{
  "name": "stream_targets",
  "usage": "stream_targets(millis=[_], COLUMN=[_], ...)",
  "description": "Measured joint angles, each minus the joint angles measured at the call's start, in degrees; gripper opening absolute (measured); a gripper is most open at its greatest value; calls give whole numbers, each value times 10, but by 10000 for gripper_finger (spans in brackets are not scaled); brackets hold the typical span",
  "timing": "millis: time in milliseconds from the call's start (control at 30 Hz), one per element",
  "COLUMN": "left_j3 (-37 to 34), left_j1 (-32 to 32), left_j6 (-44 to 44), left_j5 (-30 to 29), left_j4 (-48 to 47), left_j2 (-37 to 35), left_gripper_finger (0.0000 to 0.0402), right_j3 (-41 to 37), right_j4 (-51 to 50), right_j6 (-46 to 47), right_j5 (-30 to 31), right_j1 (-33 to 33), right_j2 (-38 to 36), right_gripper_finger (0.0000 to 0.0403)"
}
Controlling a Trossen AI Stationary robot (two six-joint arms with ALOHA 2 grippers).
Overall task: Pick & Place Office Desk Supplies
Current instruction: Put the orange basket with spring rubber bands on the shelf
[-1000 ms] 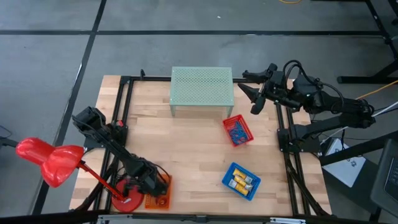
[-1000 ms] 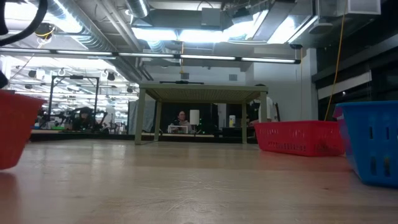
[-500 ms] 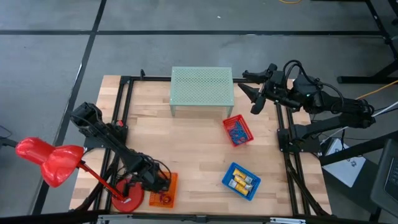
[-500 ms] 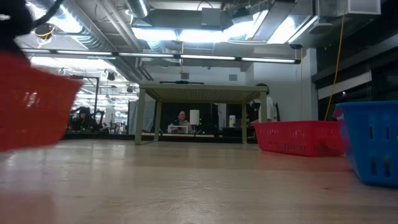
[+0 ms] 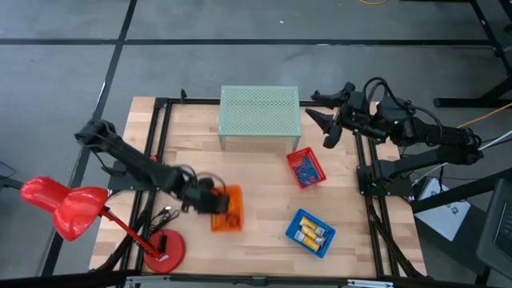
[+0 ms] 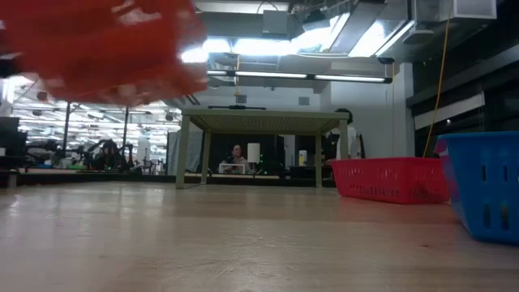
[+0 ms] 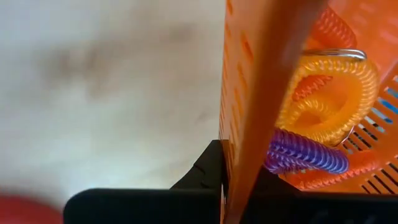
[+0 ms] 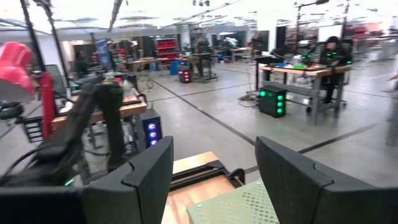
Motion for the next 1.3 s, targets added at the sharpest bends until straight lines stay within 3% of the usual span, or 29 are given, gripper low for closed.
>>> stream_targets(millis=[133,267,500,633,833,1100,1300], left_j3=[0,0,0,15,113,273,397], left_j1=[77,170,359,457,565,668,706], left_j6=[90,203,371,452,606,727,799], left_j5=[-33,-19,116,217,245,236,210], left_j4=[-35,-56,-74,-132,-327,-434,-516], left_j2=[-54,-105,-168,-177,-135,-43,63], left_gripper_finger=[3,2,3,3,3,3,3], right_j3=[0,0,0,0,0,0,0], right_j4=[0,0,1,2,7,7,6], right_j6=[0,0,1,2,2,2,2], right_j5=[-12,-15,-14,-5,12,17,-5], right_j1=[0,0,0,0,0,-8,-16], right_j2=[0,0,0,0,0,2,12], right_gripper_finger=[229,229,229,229,229,229,229])
